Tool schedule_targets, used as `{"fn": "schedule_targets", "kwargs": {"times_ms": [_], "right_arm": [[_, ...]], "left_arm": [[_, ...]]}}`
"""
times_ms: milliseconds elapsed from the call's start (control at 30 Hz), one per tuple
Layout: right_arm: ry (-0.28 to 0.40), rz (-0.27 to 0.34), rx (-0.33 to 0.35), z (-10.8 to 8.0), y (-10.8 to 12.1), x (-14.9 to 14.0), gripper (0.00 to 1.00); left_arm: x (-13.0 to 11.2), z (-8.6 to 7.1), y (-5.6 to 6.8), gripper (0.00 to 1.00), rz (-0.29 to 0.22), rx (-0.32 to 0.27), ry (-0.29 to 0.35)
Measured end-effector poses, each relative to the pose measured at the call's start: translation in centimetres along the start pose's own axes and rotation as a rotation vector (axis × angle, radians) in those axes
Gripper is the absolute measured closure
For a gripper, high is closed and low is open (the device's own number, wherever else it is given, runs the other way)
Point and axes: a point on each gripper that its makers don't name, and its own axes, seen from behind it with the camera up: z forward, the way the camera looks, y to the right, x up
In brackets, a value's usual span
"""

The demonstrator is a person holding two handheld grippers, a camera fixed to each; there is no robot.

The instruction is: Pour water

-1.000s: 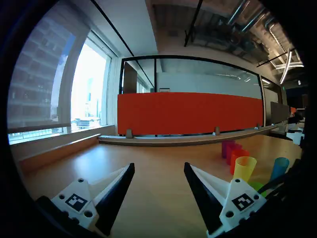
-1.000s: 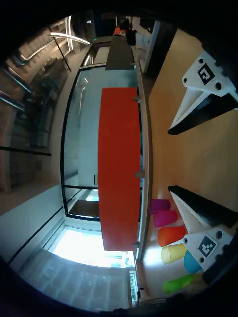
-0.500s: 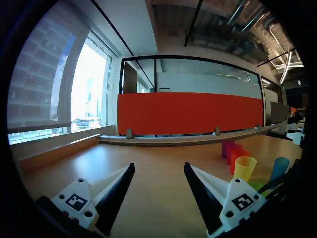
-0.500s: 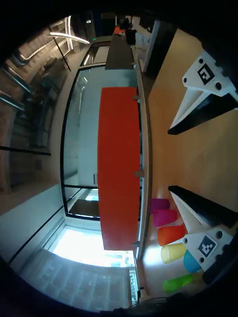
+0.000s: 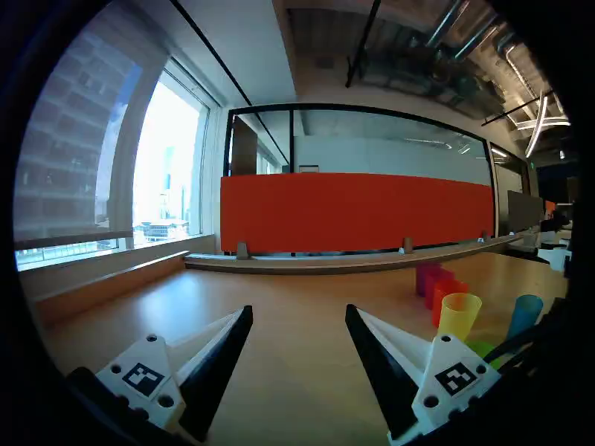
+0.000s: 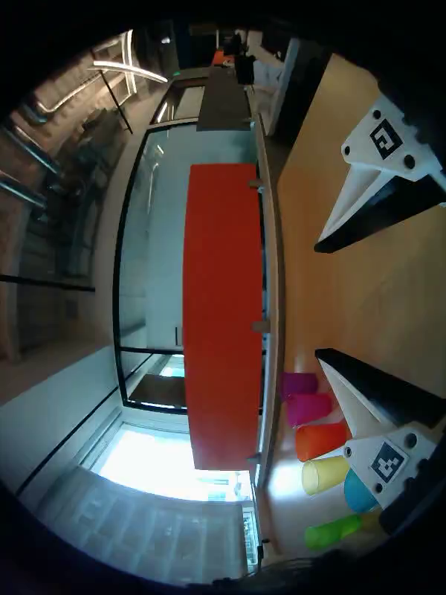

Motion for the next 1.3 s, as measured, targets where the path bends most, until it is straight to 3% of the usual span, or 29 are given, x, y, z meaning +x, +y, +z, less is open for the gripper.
{"fn": "schedule_targets", "kwargs": {"times_ms": [1300], "right_arm": [[0.000, 0.000, 0.000, -0.05, 0.01, 0.09, 0.01]], "left_arm": [[0.36, 0.05, -0.09, 0.08, 0.000, 0.000, -0.001]]}}
